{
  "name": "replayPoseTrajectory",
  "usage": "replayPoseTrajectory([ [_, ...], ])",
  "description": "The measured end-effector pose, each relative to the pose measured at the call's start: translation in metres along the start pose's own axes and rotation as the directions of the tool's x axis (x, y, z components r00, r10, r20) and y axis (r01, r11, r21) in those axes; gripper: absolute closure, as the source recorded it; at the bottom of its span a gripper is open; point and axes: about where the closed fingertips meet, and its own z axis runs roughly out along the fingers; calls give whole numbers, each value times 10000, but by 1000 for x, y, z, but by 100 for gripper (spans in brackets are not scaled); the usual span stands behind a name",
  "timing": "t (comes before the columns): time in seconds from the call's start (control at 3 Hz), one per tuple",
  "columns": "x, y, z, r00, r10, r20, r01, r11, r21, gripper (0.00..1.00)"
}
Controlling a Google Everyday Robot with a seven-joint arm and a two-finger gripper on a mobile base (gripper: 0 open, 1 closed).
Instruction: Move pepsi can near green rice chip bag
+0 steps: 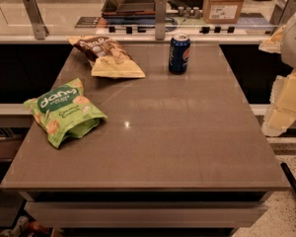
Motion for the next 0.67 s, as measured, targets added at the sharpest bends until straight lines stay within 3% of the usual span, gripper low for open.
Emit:
replayPoseTrajectory([
  [0.67,0,-7,-1,9998,112,161,-115,9998,140,0],
])
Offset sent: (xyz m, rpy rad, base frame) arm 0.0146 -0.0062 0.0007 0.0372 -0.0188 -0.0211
